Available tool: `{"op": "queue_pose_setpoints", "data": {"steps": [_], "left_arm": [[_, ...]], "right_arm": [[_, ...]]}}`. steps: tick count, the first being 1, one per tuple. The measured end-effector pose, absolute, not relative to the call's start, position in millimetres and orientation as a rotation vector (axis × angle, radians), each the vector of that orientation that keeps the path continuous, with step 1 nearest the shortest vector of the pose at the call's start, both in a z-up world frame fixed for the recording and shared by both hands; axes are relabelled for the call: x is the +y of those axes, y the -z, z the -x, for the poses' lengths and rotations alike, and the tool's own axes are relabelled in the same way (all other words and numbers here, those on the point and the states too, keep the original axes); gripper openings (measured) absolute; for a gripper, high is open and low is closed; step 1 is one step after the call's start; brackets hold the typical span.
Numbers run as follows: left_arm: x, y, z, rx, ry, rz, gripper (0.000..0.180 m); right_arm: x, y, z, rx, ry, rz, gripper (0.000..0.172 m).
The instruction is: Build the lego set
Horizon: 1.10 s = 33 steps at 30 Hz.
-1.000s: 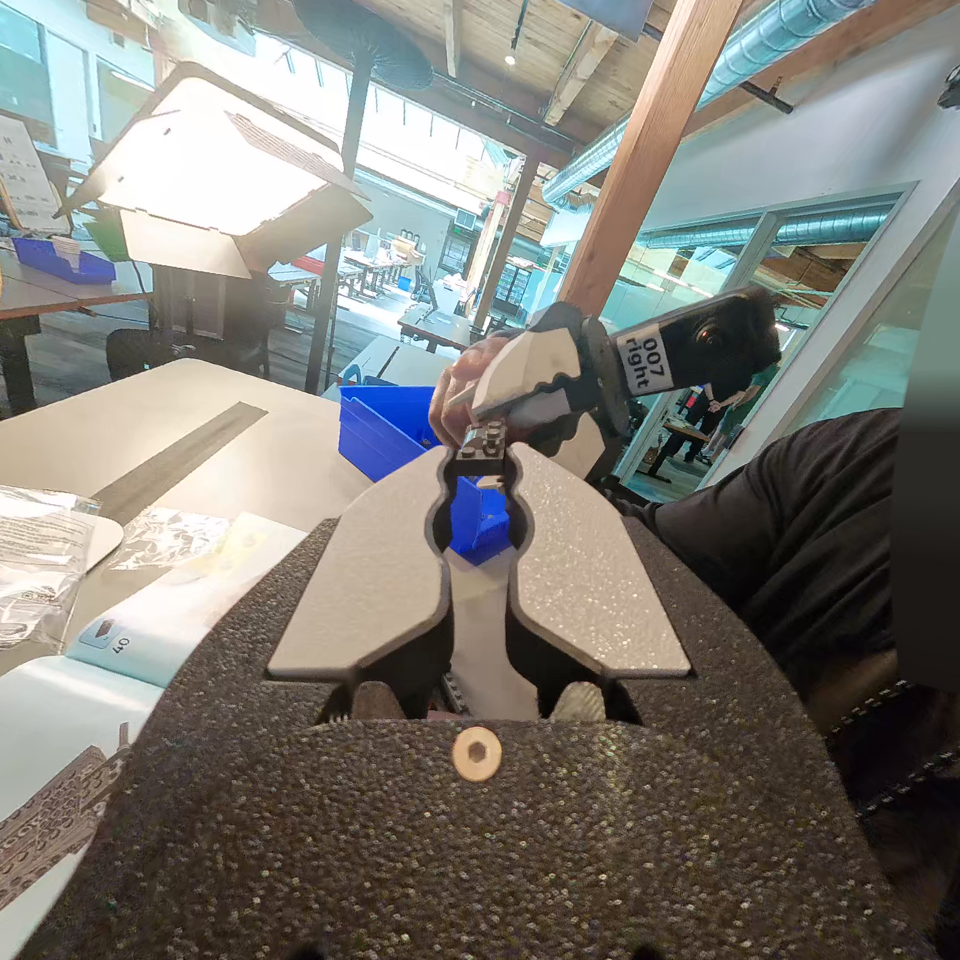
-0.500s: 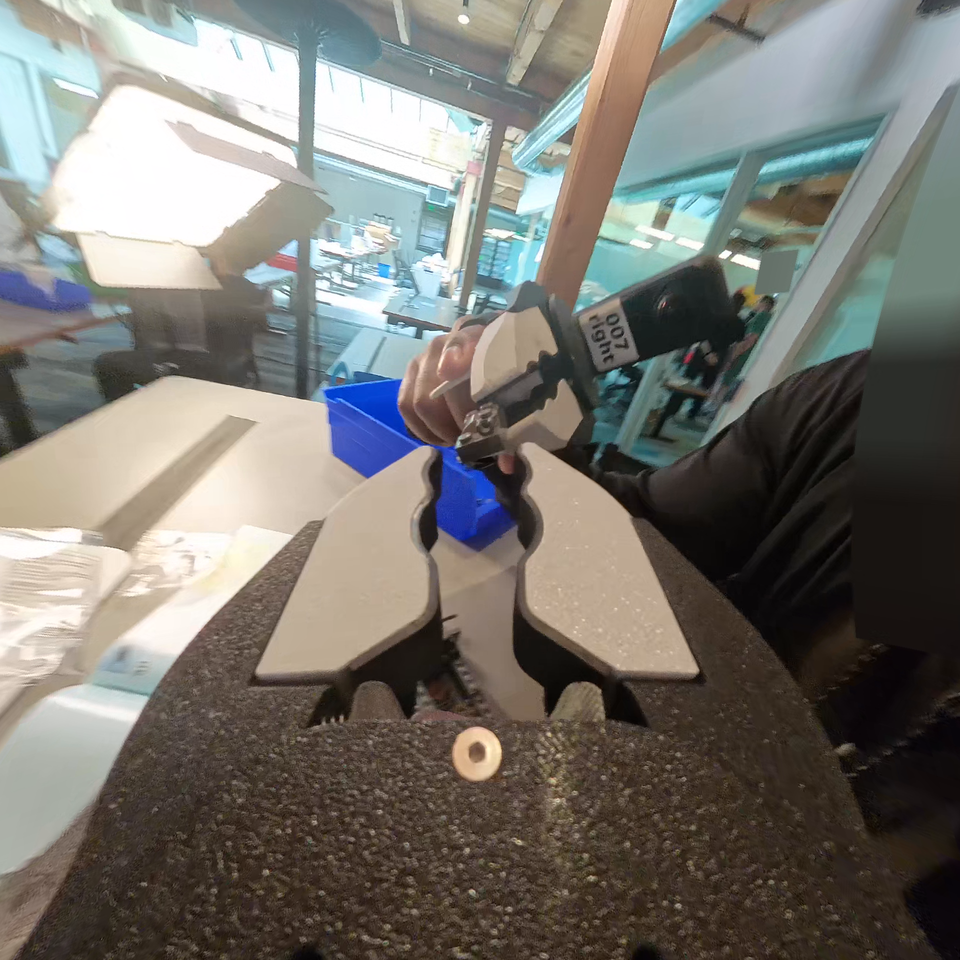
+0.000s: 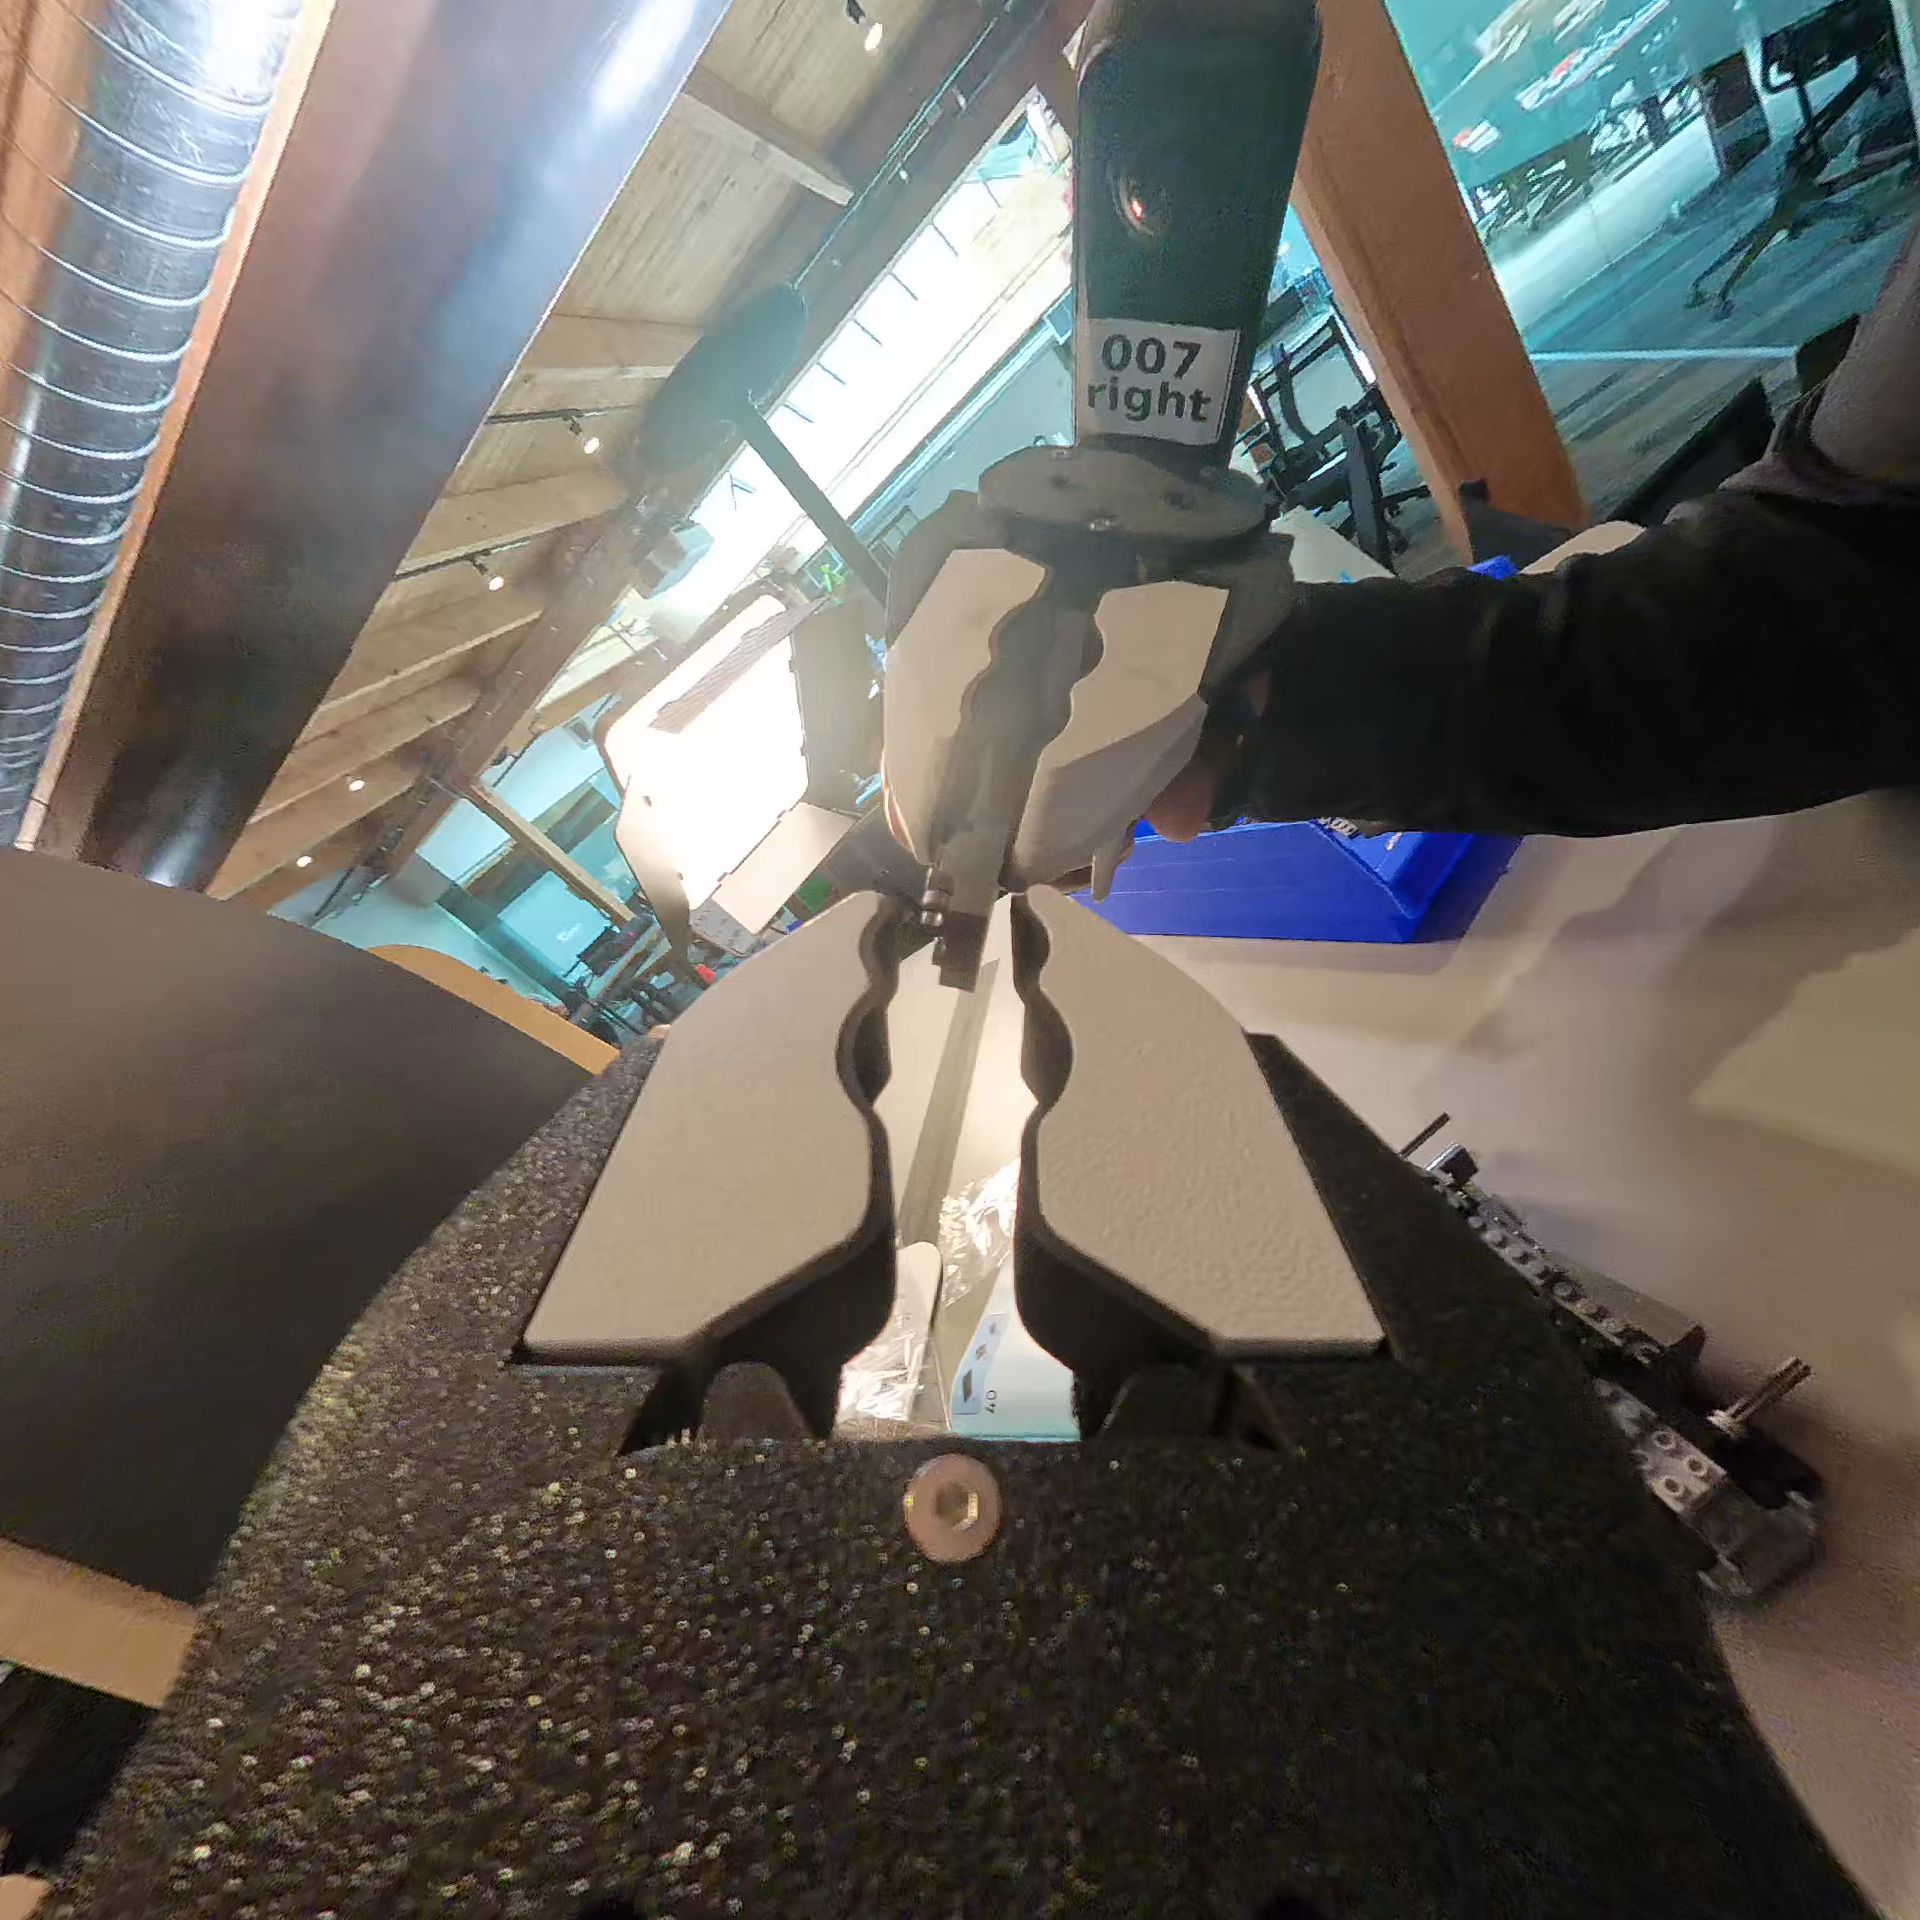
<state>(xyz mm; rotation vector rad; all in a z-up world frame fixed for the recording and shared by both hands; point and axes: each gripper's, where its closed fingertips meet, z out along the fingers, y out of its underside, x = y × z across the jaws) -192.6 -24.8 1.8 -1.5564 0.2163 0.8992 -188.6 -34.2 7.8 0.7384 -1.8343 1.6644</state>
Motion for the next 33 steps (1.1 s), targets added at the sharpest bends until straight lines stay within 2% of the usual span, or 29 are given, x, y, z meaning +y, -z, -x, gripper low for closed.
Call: {"op": "queue_pose_setpoints", "data": {"steps": [4, 17, 33], "left_arm": [[-24.6, -0.9, 189.1, 0.26, -0.936, 1.55, 0.012], [-23.4, 3.2, 174.9, 0.33, -0.796, 1.553, 0.011], [-23.5, 5.1, 169.5, 0.352, -0.78, 1.605, 0.011]], "right_arm": [[-34.2, -5.4, 185.7, -1.853, -1.666, -0.757, 0.011], [-30.2, 3.4, 170.8, -1.95, -1.721, -0.827, 0.018], [-31.0, -0.8, 165.0, -1.909, -1.745, -0.846, 0.02]]}}
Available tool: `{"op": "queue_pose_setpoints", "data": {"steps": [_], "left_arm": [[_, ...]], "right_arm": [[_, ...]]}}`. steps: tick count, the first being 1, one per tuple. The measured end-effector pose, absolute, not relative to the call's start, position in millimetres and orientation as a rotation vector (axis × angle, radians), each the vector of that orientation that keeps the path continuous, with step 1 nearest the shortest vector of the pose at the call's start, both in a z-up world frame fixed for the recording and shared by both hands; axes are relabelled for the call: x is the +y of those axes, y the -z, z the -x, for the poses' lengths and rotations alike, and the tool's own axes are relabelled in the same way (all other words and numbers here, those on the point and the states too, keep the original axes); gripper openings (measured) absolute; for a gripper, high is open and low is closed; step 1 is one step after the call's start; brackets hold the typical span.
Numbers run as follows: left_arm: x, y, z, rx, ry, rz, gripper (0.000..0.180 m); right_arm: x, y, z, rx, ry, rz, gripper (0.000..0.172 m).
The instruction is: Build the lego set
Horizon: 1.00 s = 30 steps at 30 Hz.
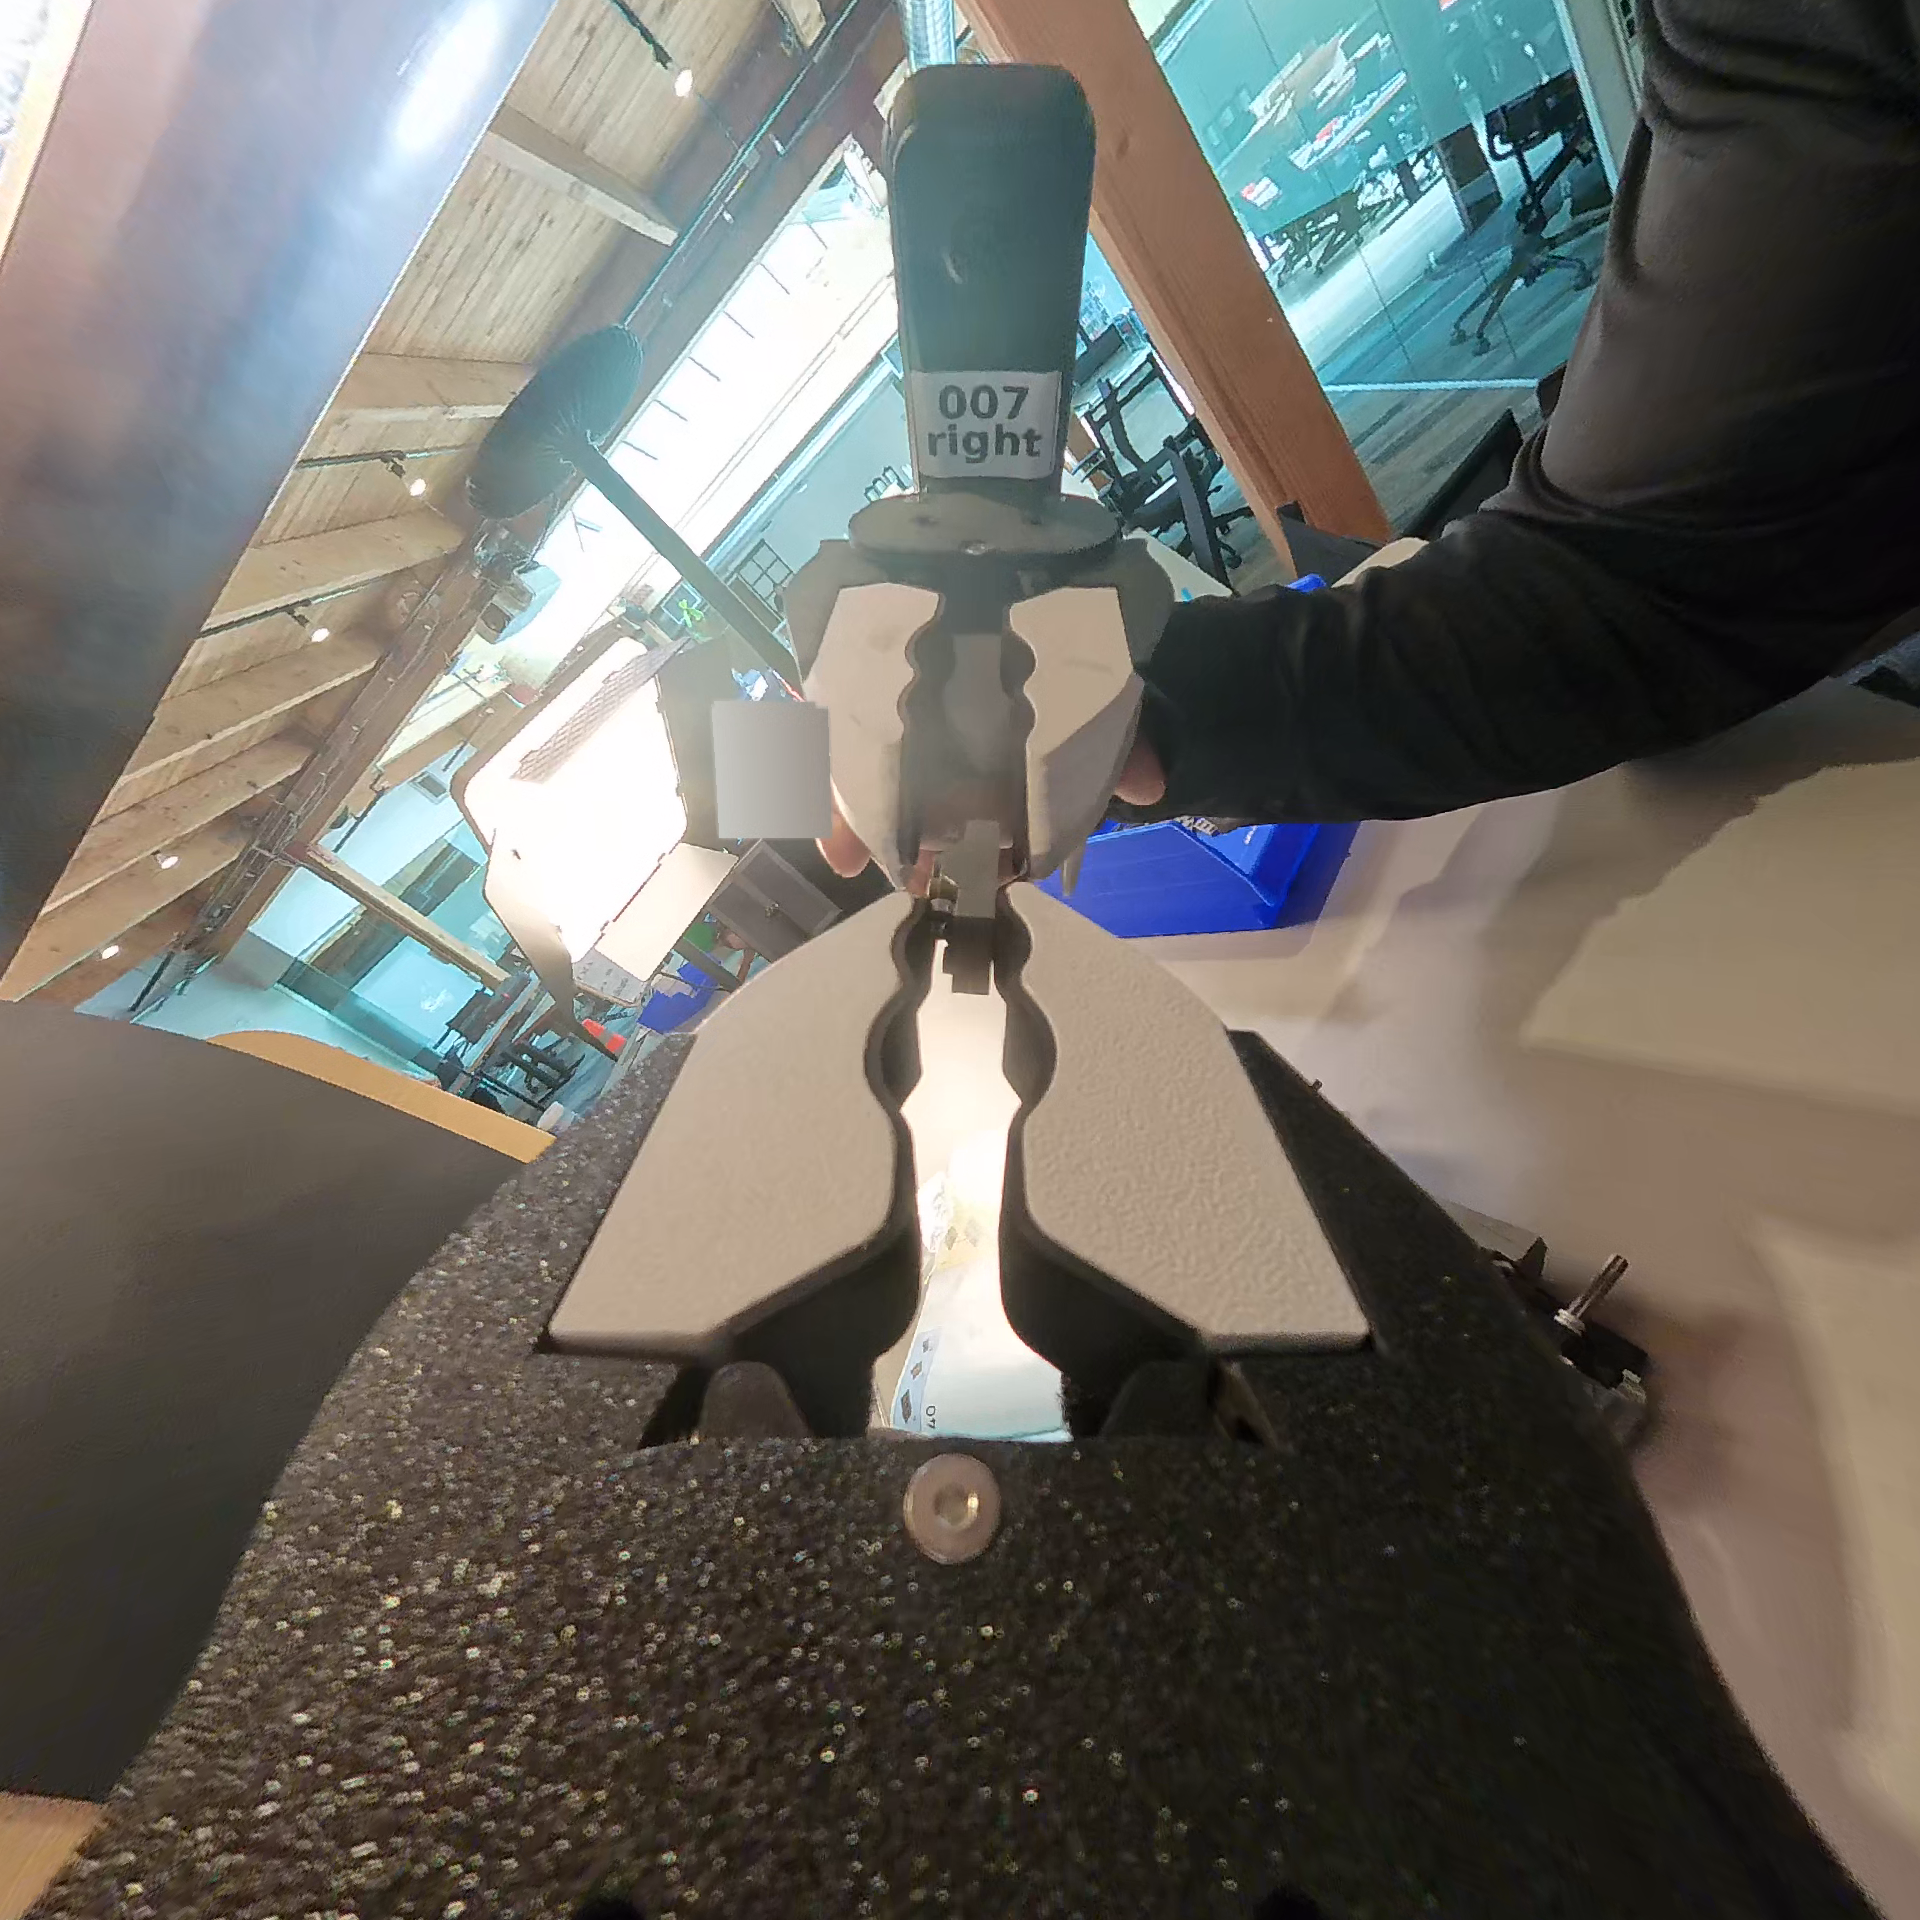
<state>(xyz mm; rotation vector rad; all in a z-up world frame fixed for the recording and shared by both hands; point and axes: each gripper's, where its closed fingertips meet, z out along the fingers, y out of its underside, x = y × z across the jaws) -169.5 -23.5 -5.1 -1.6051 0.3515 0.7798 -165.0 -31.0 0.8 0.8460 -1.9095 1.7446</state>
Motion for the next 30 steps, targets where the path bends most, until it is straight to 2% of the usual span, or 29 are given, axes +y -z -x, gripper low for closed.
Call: {"op": "queue_pose_setpoints", "data": {"steps": [7, 30], "left_arm": [[-21.2, 6.7, 167.9, 0.359, -0.775, 1.622, 0.011], [-24.2, 10.7, 174.3, 0.36, -0.826, 1.614, 0.011]], "right_arm": [[-32.9, 1.3, 161.7, -1.905, -1.715, -0.878, 0.013], [-35.7, 5.6, 169.2, -1.941, -1.741, -0.864, 0.012]]}}
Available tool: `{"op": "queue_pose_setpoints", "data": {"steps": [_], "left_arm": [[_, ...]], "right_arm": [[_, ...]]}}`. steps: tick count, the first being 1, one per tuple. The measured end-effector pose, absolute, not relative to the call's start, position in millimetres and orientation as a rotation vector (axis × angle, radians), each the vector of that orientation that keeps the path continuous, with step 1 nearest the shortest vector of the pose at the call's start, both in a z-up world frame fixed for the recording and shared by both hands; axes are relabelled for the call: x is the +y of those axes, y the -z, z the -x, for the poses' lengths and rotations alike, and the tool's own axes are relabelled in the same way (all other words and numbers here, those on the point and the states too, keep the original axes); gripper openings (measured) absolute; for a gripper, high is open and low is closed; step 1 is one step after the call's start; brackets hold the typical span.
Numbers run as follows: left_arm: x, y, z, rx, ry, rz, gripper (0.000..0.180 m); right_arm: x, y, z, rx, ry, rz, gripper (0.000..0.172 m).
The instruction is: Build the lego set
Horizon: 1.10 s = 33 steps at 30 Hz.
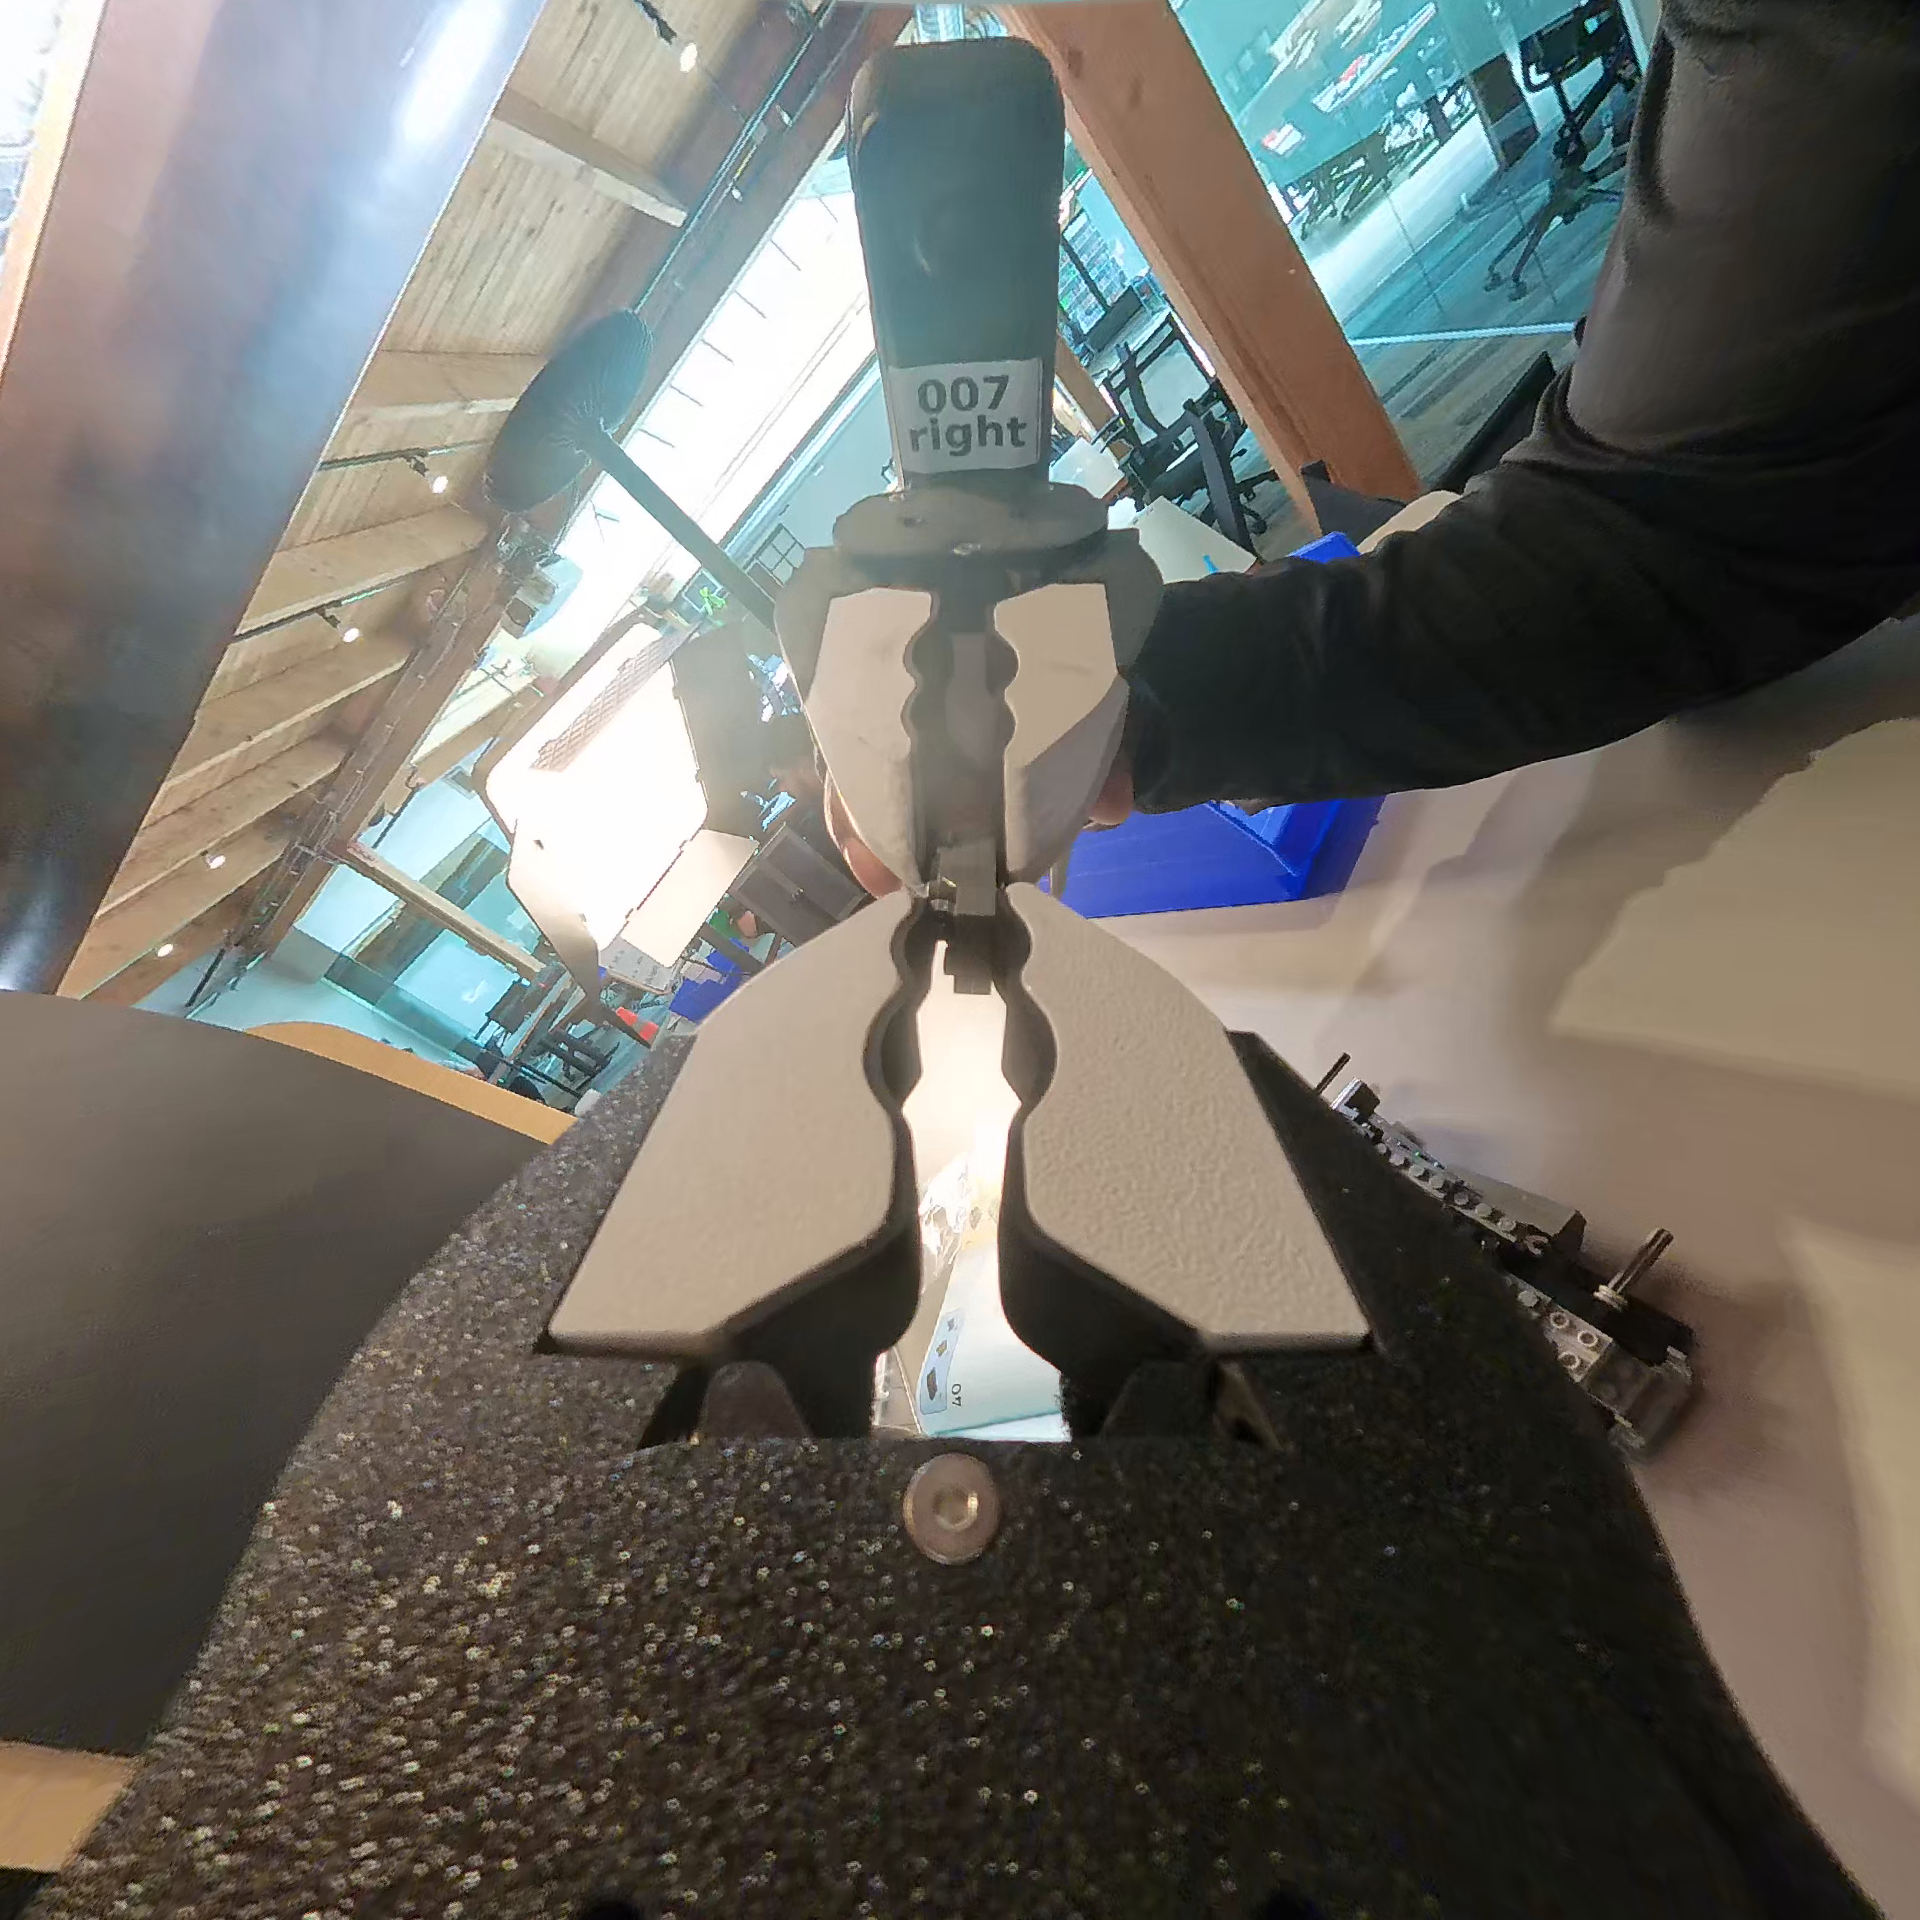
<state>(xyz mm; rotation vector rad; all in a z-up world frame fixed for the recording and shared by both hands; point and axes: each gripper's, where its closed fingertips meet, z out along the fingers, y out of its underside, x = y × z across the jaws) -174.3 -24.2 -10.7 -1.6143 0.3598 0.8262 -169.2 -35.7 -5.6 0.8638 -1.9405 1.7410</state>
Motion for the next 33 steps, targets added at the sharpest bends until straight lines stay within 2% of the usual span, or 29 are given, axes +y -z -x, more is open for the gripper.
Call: {"op": "queue_pose_setpoints", "data": {"steps": [28, 33], "left_arm": [[-28.5, 34.4, 211.3, 0.172, -0.758, 1.638, 0.013], [-36.0, 45.0, 226.7, -0.021, -0.505, 1.632, 0.041]], "right_arm": [[-40.7, 29.1, 208.0, -2.063, -1.721, -0.732, 0.012], [-43.0, 34.2, 226.1, -2.035, -1.624, -0.661, 0.012]]}}
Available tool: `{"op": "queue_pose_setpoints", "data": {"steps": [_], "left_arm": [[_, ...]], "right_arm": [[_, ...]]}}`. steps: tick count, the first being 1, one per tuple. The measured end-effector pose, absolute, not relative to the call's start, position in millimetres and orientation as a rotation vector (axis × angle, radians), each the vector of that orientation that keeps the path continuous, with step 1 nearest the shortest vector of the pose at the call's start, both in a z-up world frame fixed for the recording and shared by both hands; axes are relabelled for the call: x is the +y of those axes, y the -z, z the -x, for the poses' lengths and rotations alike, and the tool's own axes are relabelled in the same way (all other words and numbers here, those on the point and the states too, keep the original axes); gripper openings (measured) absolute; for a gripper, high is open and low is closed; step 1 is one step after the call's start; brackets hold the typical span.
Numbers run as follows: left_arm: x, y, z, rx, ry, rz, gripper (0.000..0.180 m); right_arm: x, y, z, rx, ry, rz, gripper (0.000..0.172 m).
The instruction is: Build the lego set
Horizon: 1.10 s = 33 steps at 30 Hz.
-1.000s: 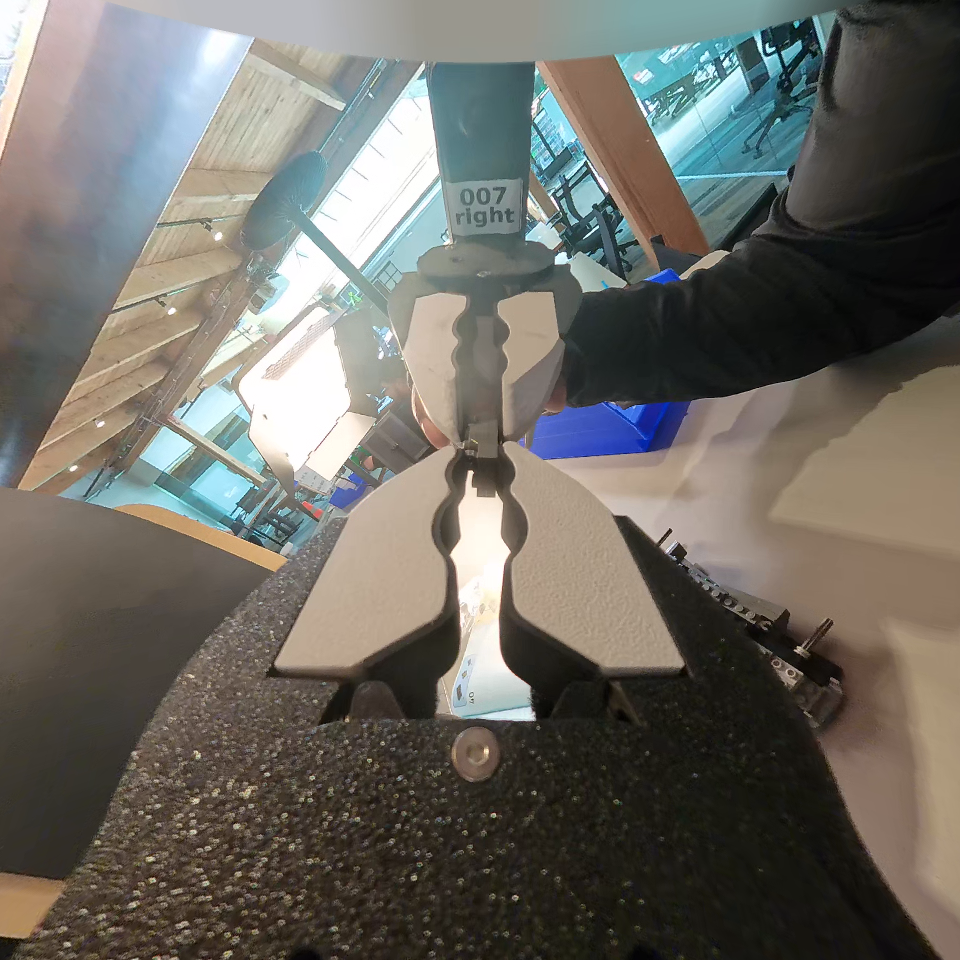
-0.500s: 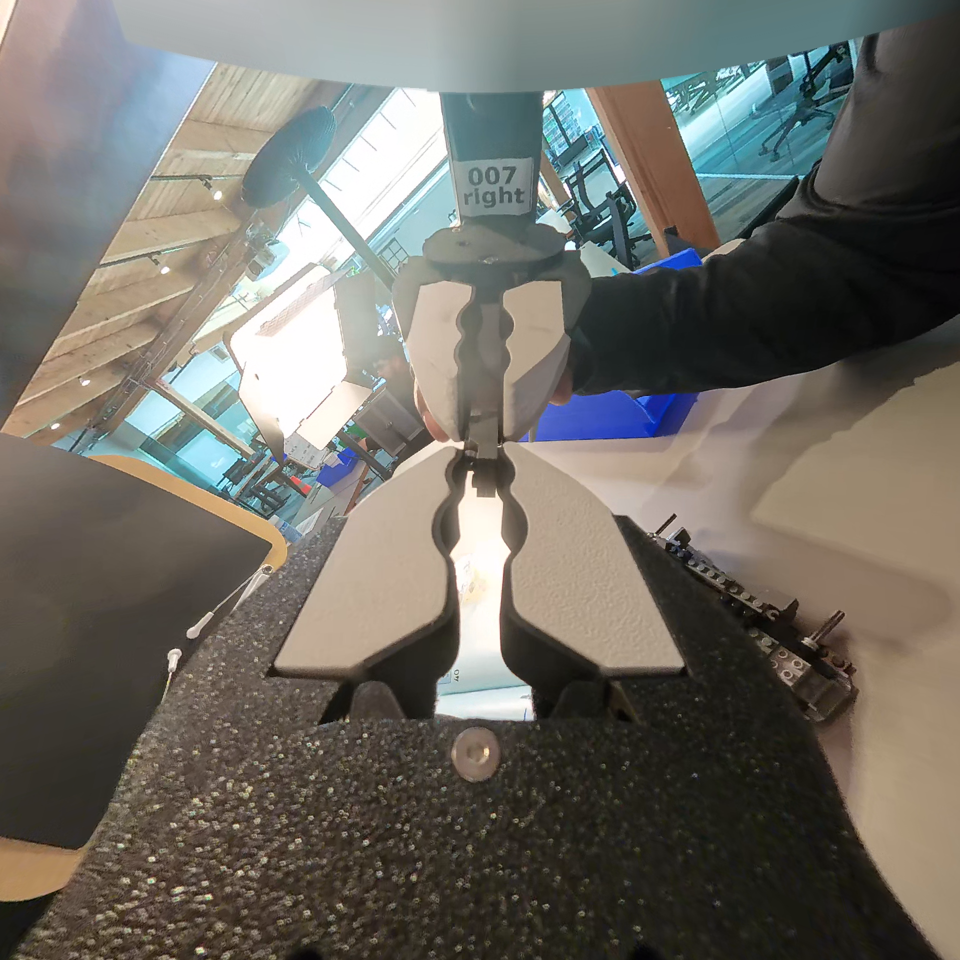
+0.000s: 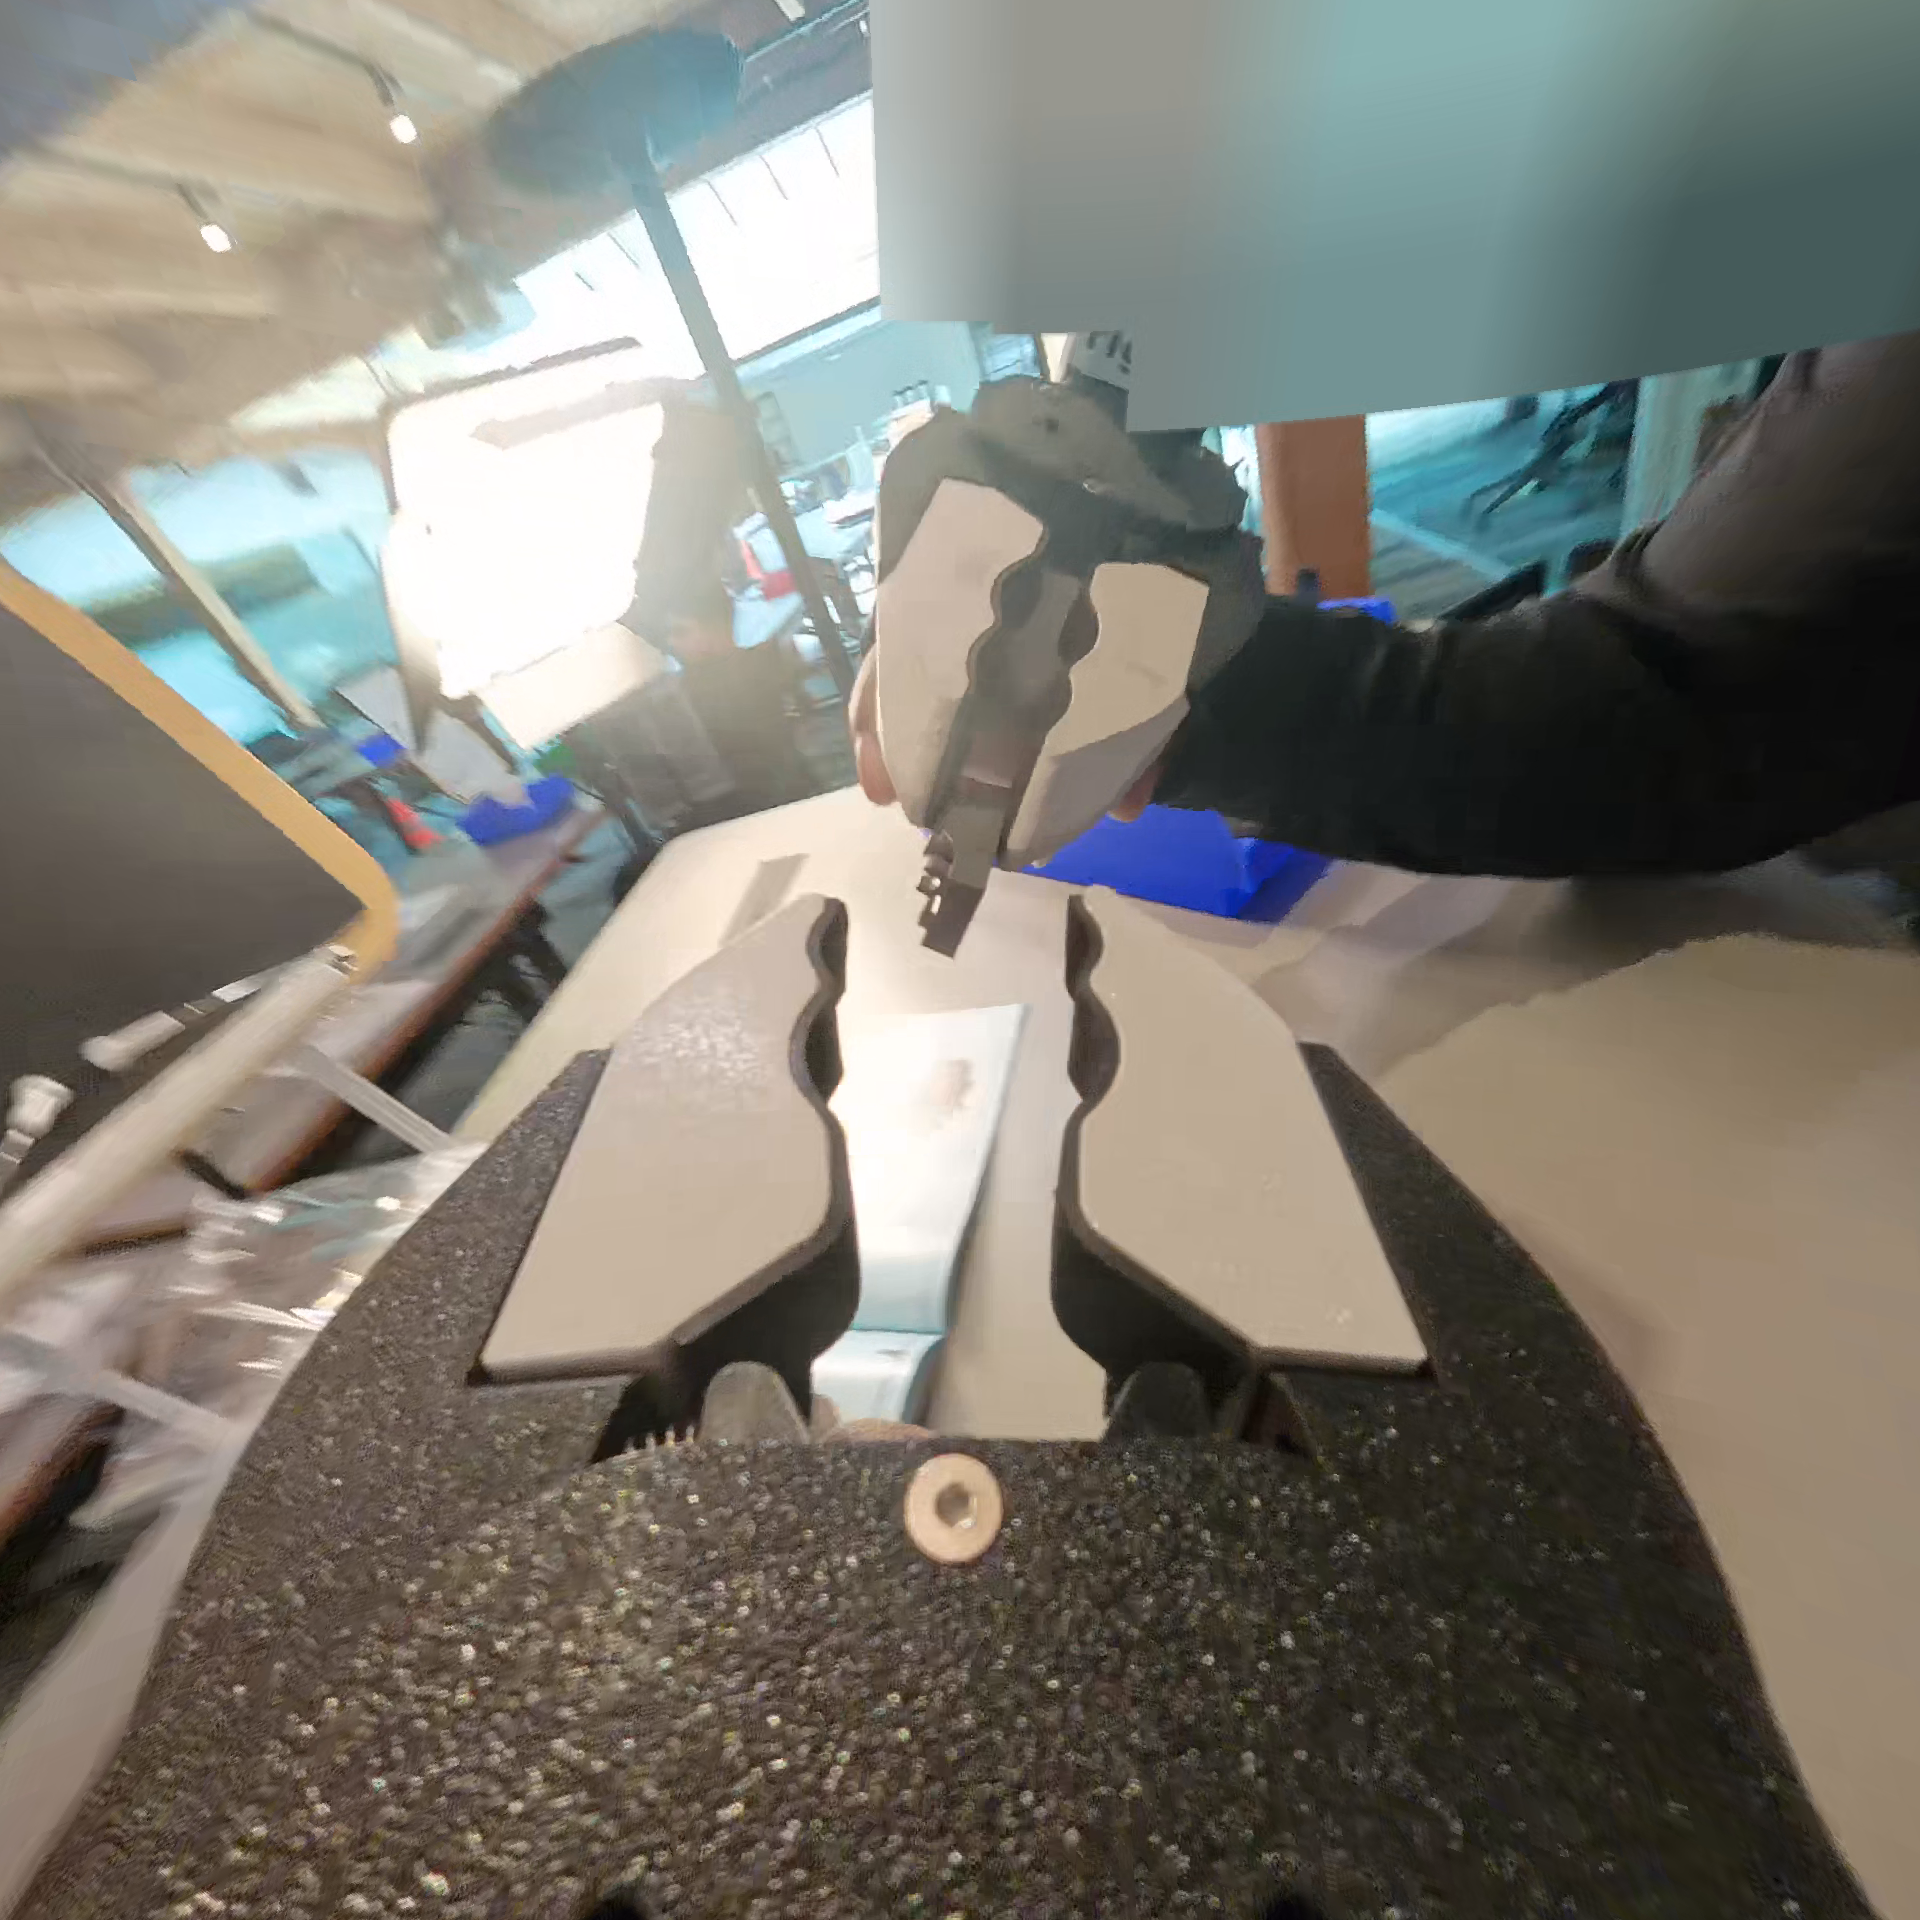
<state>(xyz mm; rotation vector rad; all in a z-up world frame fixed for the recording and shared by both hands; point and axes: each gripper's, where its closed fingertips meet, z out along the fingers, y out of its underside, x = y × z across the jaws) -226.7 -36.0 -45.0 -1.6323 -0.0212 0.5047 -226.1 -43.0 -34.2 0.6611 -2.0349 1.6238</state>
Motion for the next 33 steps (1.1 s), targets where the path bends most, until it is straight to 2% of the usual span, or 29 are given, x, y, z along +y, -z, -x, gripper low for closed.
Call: {"op": "queue_pose_setpoints", "data": {"steps": [6, 16, 19, 21, 24, 33], "left_arm": [[-47.3, 37.7, 239.2, -0.263, -0.137, 1.505, 0.041], [-42.7, 37.4, 231.6, -0.298, 0.091, 1.467, 0.037], [-39.0, 37.5, 229.3, -0.288, 0.109, 1.463, 0.03], [-39.4, 34.4, 227.6, -0.268, 0.117, 1.431, 0.018], [-39.7, 34.1, 226.6, -0.237, 0.108, 1.419, 0.018], [-45.1, 35.7, 215.6, 0.025, -0.33, 1.486, 0.018]], "right_arm": [[-45.8, 33.0, 242.3, -1.902, -1.479, -0.624, 0.012], [-53.5, 28.0, 231.2, -1.701, -1.392, -0.726, 0.011], [-54.9, 30.1, 226.9, -1.68, -1.386, -0.766, 0.011], [-55.2, 30.6, 227.5, -1.665, -1.375, -0.769, 0.011], [-55.1, 31.0, 225.7, -1.678, -1.406, -0.76, 0.012], [-43.9, 48.1, 221.8, -2.218, -1.65, -0.418, 0.048]]}}
